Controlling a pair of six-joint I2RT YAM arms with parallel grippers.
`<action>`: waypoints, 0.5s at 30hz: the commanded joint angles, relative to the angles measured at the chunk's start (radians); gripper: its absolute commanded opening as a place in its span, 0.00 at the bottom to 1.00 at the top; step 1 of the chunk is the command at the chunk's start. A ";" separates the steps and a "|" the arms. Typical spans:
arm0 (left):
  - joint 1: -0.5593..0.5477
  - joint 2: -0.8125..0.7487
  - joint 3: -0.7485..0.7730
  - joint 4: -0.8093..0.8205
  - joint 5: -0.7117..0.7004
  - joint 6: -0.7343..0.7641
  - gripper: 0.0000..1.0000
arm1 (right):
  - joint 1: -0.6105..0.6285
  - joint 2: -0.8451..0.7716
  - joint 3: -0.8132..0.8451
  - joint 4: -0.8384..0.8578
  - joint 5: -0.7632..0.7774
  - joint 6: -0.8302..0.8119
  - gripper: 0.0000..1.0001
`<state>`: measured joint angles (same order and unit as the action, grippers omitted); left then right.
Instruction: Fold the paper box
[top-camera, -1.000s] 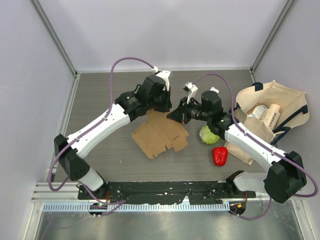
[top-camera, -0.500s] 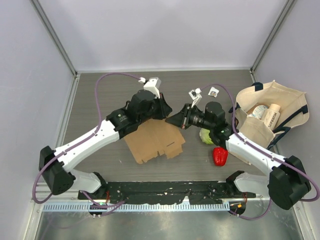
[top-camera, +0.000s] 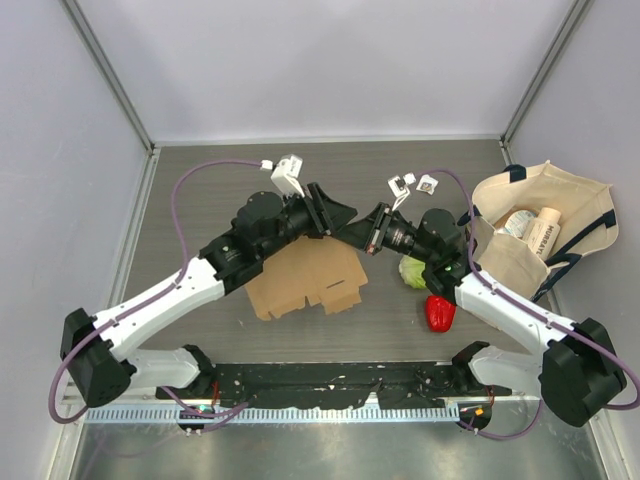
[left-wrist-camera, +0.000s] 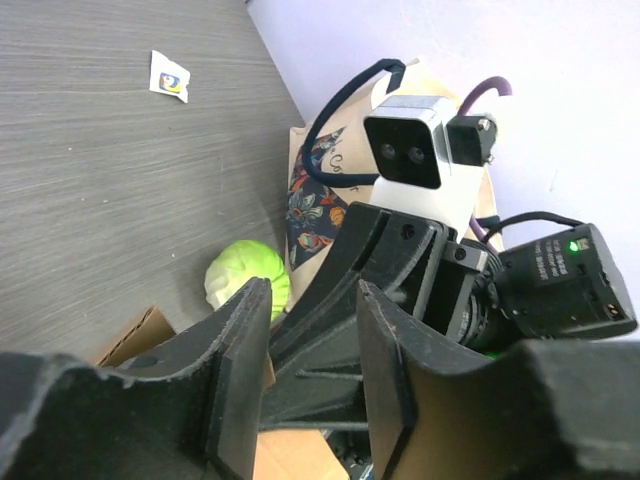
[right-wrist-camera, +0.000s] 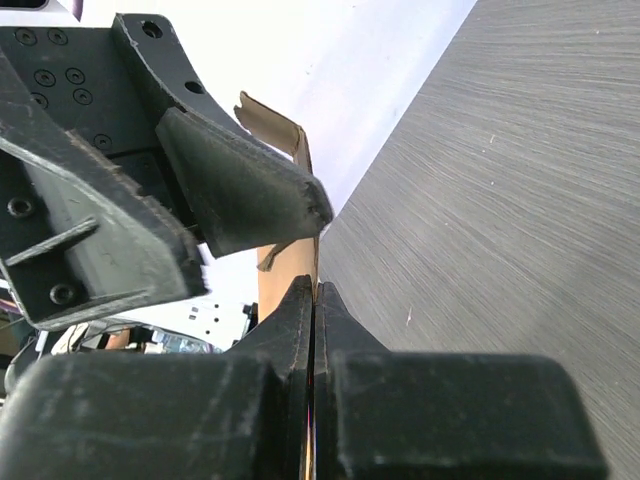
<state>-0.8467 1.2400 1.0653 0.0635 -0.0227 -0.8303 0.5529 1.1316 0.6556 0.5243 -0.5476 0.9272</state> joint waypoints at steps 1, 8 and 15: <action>0.046 -0.094 -0.007 -0.098 0.047 0.040 0.47 | -0.013 -0.062 0.044 0.023 0.040 -0.078 0.00; 0.195 -0.280 0.054 -0.402 0.053 0.191 0.41 | -0.042 -0.102 0.110 -0.197 -0.011 -0.229 0.00; 0.239 -0.283 0.068 -0.561 0.043 0.284 0.18 | -0.071 -0.067 0.153 -0.208 -0.086 -0.234 0.00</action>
<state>-0.6121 0.9249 1.1122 -0.3702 0.0048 -0.6273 0.4896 1.0538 0.7521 0.3157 -0.5766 0.7296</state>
